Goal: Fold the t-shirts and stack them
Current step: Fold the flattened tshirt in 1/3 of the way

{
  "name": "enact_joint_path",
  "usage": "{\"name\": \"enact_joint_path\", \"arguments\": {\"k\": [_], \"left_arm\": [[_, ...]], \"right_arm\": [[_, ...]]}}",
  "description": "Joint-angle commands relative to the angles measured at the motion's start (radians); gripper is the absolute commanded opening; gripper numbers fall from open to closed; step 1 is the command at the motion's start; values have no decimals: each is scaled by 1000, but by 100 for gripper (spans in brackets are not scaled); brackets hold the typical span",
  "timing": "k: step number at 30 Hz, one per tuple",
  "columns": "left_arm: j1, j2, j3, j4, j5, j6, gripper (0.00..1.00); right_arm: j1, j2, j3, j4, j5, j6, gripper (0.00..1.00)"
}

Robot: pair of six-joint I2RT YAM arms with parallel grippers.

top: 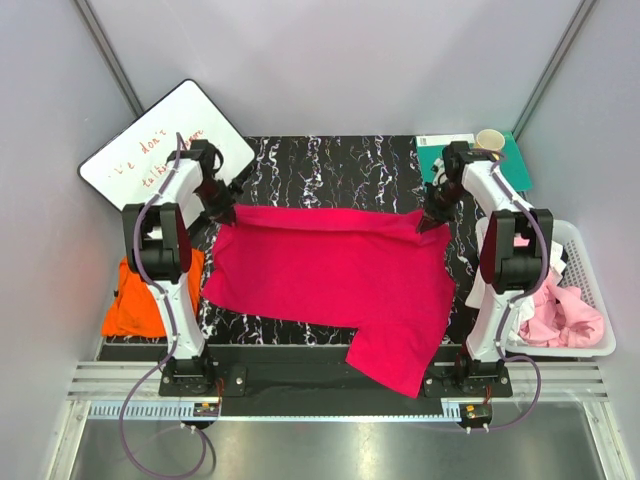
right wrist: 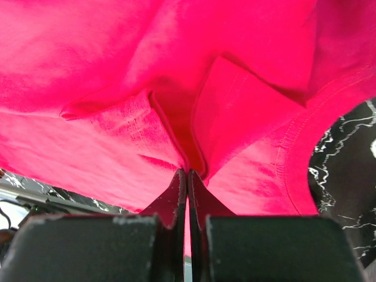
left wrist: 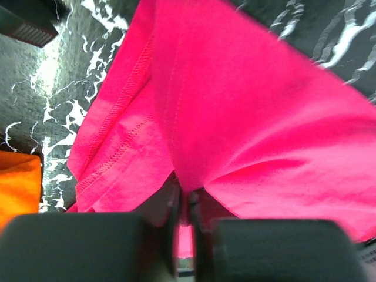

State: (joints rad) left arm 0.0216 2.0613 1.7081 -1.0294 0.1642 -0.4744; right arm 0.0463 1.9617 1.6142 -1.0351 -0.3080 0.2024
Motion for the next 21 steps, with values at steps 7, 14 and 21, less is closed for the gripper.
{"name": "enact_joint_path", "arguments": {"k": [7, 14, 21], "left_arm": [[11, 39, 51, -57, -26, -6, 74], [11, -23, 70, -78, -80, -1, 99], [11, -9, 136, -80, -109, 22, 99]], "right_arm": [[10, 103, 23, -144, -71, 20, 32], [10, 13, 78, -183, -40, 17, 96], [9, 8, 165, -183, 121, 20, 100]]}}
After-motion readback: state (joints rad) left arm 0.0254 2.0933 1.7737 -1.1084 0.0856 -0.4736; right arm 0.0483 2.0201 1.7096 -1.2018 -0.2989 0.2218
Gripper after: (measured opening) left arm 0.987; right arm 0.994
